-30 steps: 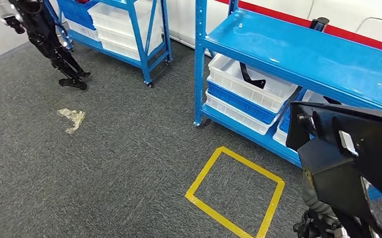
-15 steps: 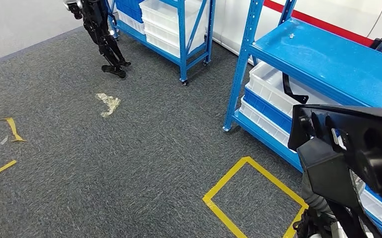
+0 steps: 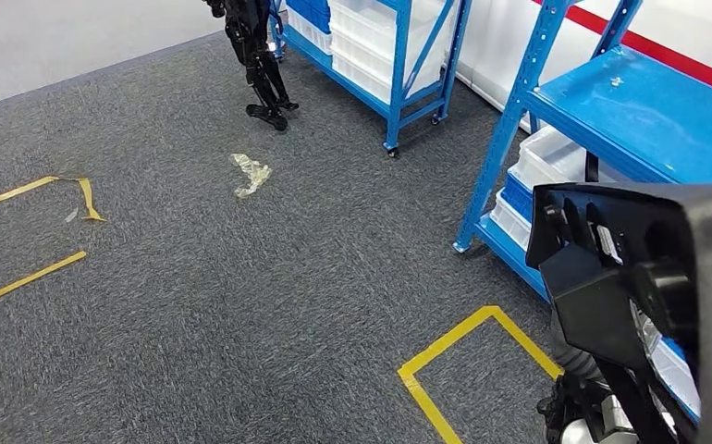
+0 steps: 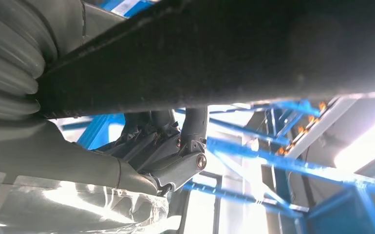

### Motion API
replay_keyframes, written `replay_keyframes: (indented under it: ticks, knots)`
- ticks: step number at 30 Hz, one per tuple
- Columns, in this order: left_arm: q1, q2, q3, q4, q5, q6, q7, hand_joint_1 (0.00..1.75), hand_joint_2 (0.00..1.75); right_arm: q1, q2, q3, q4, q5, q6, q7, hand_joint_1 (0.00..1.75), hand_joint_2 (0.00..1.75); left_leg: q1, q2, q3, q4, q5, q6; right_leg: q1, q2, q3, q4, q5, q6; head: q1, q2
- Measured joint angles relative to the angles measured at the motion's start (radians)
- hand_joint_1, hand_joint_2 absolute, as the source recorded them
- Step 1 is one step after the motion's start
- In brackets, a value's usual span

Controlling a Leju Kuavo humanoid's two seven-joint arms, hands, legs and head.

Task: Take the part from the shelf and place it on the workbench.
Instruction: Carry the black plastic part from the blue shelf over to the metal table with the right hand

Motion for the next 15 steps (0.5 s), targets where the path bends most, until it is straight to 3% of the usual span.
replay_keyframes:
  ticks: [1,3,5,7,9,10,11,13,15]
  knots:
    - [-0.001,0.0,0.0,-0.001,0.0,0.0,0.0,0.0,1.75,-0.002,0.0,0.001,0.0,0.0,0.0,0.0,1.75,1.75,-0.004,0.003,0.004,-0.012,0.001,0.007,0.004,-0.011,0.002,-0.001,-0.001,0.005,0.002,0.0]
    - [0.0,0.001,0.0,-0.001,0.0,0.0,0.0,0.0,1.75,-0.005,0.001,0.002,0.001,0.001,0.0,-0.001,1.75,1.75,-0.006,-0.024,0.002,-0.018,0.007,0.022,0.005,-0.029,0.006,-0.005,-0.004,0.015,0.005,0.0]
    - [-0.001,0.0,0.0,-0.001,0.0,0.0,0.0,0.0,1.75,-0.007,0.001,0.004,0.001,0.001,0.0,-0.001,1.75,1.75,-0.002,-0.049,0.007,-0.03,0.016,0.039,0.002,0.008,-0.004,0.026,-0.027,0.02,0.008,0.0]
    - [-0.002,0.0,0.0,-0.001,0.0,0.0,0.0,0.0,1.75,-0.007,0.0,0.006,0.003,0.001,0.0,-0.001,1.75,1.75,-0.001,-0.075,0.007,-0.036,0.024,0.05,-0.001,0.076,-0.055,0.137,-0.08,0.012,0.012,0.0]
    - [-0.002,0.001,0.0,-0.001,0.001,0.0,0.0,0.0,1.75,-0.005,0.0,0.007,0.008,0.001,0.0,-0.002,1.75,1.75,-0.003,-0.106,0.003,-0.035,0.026,0.053,-0.002,0.105,-0.118,0.26,-0.12,0.01,0.015,0.0]
    - [-0.001,0.001,0.0,-0.001,0.001,-0.001,0.0,0.0,1.75,-0.005,0.0,0.008,0.01,0.001,0.0,-0.001,1.75,1.75,-0.003,-0.123,0.002,-0.035,0.027,0.053,-0.002,0.108,-0.131,0.28,-0.119,0.015,0.015,0.0]
    - [-0.001,0.001,0.0,-0.001,0.001,-0.004,0.0,0.0,1.75,-0.006,0.0,0.009,0.013,0.001,0.0,-0.001,1.75,1.75,-0.003,-0.139,0.002,-0.033,0.028,0.053,-0.003,0.111,-0.125,0.259,-0.101,0.024,0.015,0.0]
    - [0.0,0.002,0.0,-0.001,0.002,-0.011,0.0,0.0,1.75,-0.011,0.001,0.014,0.019,0.005,0.001,-0.001,1.75,1.75,-0.002,-0.169,0.0,-0.028,0.029,0.048,-0.009,0.137,-0.067,0.126,-0.042,0.04,0.017,0.0]
    - [0.0,0.005,0.0,-0.001,0.003,-0.018,0.004,0.0,1.75,-0.016,0.002,0.021,0.024,0.015,-0.001,-0.002,1.75,1.75,-0.004,-0.195,-0.005,-0.021,0.028,0.037,-0.013,0.165,-0.022,0.024,-0.006,0.037,0.017,0.0]
